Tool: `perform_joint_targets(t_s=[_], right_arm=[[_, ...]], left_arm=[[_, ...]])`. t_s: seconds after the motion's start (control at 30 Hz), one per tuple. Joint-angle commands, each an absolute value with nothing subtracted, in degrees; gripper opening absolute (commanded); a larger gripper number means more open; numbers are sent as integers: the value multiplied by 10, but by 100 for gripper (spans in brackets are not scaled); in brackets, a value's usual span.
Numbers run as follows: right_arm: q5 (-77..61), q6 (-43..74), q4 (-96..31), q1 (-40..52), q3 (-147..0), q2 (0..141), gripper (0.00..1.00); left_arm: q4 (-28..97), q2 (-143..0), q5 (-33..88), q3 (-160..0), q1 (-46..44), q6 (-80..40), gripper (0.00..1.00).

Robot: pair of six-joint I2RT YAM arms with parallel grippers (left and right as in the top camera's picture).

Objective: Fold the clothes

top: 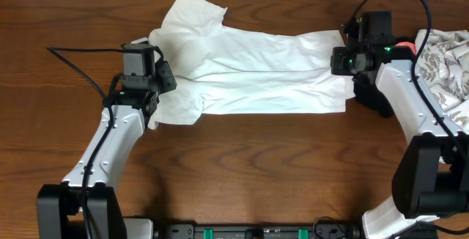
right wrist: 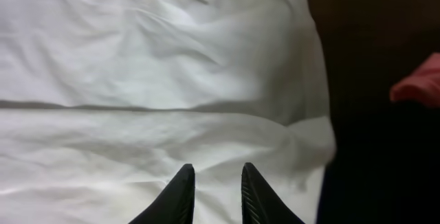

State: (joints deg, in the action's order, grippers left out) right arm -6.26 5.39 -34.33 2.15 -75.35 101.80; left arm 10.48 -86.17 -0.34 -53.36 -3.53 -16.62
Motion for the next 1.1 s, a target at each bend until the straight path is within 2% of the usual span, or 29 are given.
perform_joint_targets(t_s=[0.0,0.27,0.5,0.7,1.07], right_arm=[[-73,52,-338,36,-756,1046,21],[-73,60,-341,43,-756,1143,16],[-19,88,-380,39,-756,1183,12],[45,92,-427,30,-756,1182,13],[42,103,-476,30,-756,1182,15]], left_arm=[[100,-883,10,-545,-33,-161,53],[75,-962,24,-545,-33,-161,53],[96,-996,22,-545,-32,-161,53],[145,-996,-28,-545,-32,-161,53],[236,-996,-41,-545,-32,-182,52]])
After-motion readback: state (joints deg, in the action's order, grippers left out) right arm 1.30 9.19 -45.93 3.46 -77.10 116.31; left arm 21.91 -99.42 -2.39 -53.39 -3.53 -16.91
